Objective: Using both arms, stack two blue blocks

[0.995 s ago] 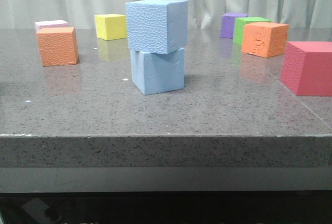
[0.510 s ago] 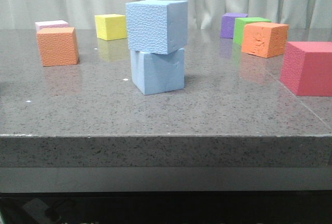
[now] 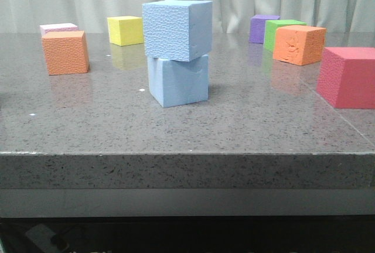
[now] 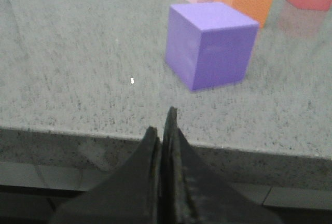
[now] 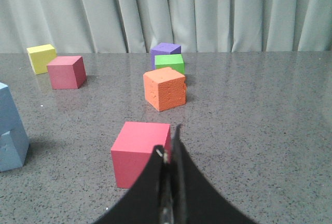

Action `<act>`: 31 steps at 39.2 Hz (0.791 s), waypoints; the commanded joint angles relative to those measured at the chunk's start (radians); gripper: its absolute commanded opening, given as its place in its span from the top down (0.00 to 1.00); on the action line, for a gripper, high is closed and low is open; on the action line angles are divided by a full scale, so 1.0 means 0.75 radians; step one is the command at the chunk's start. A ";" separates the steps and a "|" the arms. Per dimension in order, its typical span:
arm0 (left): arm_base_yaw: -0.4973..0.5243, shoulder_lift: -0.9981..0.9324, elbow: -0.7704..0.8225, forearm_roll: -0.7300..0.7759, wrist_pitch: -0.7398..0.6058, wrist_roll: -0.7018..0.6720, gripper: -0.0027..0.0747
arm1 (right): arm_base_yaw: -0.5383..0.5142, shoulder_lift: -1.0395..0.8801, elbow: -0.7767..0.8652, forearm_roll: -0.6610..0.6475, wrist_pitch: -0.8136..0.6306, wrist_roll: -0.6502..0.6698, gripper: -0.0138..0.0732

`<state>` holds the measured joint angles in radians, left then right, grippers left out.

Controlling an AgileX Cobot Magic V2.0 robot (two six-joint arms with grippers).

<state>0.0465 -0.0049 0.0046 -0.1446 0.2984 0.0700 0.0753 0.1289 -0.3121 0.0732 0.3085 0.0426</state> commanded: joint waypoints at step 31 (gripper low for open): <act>0.003 -0.029 0.051 -0.009 -0.166 0.004 0.99 | -0.006 0.013 -0.034 -0.013 -0.114 -0.013 0.92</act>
<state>0.0465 -0.0049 0.0046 -0.1446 0.2604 0.0700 0.0753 0.1289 -0.3121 0.0732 0.3085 0.0426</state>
